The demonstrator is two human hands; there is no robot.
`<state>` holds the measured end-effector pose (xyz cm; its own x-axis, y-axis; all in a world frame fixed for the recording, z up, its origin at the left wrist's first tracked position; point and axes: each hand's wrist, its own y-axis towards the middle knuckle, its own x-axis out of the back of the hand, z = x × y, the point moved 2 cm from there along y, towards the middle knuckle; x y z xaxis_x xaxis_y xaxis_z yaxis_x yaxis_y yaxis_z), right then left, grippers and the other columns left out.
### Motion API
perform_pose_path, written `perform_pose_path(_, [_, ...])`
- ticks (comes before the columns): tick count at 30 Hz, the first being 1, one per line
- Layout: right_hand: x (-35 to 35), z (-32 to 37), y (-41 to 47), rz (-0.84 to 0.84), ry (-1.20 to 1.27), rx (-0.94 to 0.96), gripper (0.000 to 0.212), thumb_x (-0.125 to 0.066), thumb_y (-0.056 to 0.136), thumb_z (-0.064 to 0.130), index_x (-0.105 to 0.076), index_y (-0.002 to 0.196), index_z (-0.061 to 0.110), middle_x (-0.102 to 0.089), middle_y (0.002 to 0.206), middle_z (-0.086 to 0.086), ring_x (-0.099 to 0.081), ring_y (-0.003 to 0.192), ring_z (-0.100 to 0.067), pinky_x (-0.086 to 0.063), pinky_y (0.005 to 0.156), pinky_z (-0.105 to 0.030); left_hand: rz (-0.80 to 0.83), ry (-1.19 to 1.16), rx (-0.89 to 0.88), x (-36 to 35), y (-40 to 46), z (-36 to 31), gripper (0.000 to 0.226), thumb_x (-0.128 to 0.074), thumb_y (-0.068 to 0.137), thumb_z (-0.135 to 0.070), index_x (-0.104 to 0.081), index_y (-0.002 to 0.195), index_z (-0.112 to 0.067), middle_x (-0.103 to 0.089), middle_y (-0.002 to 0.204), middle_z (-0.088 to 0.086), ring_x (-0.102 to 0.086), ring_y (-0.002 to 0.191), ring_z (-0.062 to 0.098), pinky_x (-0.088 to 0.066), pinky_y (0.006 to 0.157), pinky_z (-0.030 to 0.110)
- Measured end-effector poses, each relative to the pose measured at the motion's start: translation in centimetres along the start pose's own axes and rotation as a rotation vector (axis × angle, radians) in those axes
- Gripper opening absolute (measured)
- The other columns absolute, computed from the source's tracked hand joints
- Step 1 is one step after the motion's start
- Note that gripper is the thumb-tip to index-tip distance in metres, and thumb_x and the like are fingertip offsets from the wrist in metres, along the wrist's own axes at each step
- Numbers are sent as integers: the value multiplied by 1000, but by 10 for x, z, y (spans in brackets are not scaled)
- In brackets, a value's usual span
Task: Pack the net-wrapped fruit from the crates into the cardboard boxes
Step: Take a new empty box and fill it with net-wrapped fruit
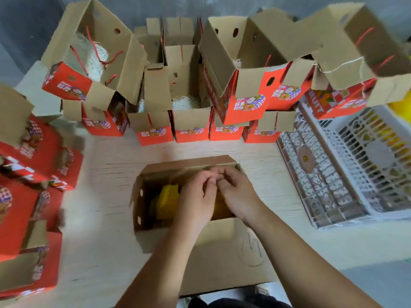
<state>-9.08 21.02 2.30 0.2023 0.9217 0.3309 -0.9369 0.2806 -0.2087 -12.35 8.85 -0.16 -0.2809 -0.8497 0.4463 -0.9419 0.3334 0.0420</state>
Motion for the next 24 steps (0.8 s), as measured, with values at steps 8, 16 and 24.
perform_pose_path(8, [190,-56,-17,-425,180,7,25,-50,100,2,-70,105,16,-76,97,-3,-72,98,-19,-58,91,-46,231,-188,-78,-187,38,-109,20,-52,104,-12,-69,110,-19,-72,107,-9,-66,100,3,-50,86,21])
perform_pose_path(16, [390,-137,-13,-581,130,17,24,-52,101,13,-68,107,30,-73,91,16,-70,85,-2,-54,70,-18,361,-66,-182,-377,61,-211,24,-48,105,-18,-70,113,-25,-71,112,-11,-65,103,6,-52,92,33])
perform_pose_path(24, [602,-219,-5,-808,-405,-10,39,-61,96,16,-57,135,21,-68,115,-6,-64,104,-28,-49,86,-40,555,-29,-55,-495,71,-249,19,-53,106,-33,-63,109,-48,-66,112,-22,-61,103,-8,-50,85,20])
